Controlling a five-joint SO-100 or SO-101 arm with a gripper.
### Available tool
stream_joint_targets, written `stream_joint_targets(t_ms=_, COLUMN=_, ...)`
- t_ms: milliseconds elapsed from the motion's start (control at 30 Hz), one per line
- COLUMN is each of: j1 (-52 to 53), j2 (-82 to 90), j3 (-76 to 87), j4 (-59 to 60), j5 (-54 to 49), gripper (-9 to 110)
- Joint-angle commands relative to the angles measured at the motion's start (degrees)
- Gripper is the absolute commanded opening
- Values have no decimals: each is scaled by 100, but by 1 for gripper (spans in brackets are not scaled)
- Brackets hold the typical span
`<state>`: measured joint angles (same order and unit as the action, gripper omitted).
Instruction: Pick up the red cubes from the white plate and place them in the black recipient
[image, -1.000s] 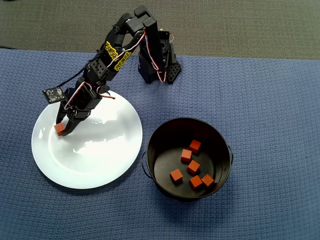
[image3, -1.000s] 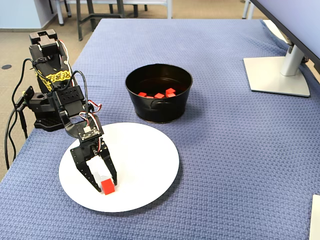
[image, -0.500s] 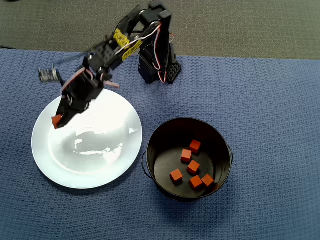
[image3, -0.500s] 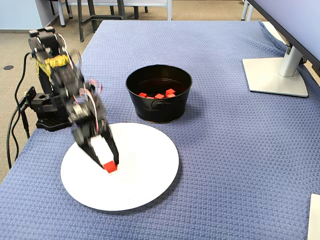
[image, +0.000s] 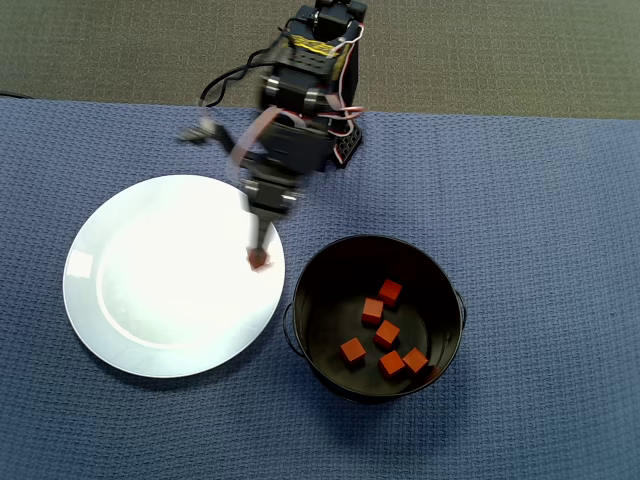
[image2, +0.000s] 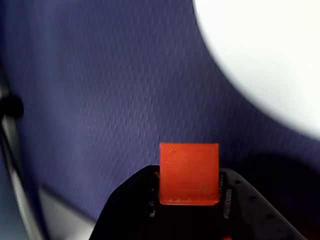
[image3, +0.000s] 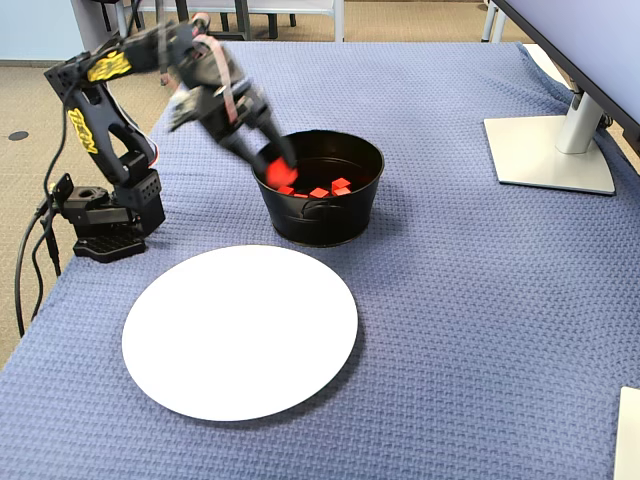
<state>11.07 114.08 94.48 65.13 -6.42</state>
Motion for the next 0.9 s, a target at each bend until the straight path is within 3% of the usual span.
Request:
stream_joint_targets(t_ms=0, j1=-1380, j2=-70, j3=-360, j4=-281, j5=1222, gripper=0)
stream_joint_targets(t_ms=100, j1=-2109, j2=-519, j3=-352, j4=-668, j5=1459, gripper=0)
stream_joint_targets(t_ms=133, j1=-2391, j2=-703, j3=-466, j4=-633, j5=1292, gripper=7)
stream_joint_targets(t_ms=200, j1=-2874, j2=-958, j3=-800, j4=-176, j5=738, gripper=37)
stream_joint_targets(t_ms=233, j1=-2962, j2=-905, j3=-817, j4=-35, j5=571, gripper=38)
stream_joint_targets(t_ms=600, j1=-475, j2=2522, j3=2013, j4=-255, j5=264, gripper=14)
stream_joint_targets(t_ms=867, j1=-255, j2=4052, j3=3709, j4=343, j5=114, gripper=14)
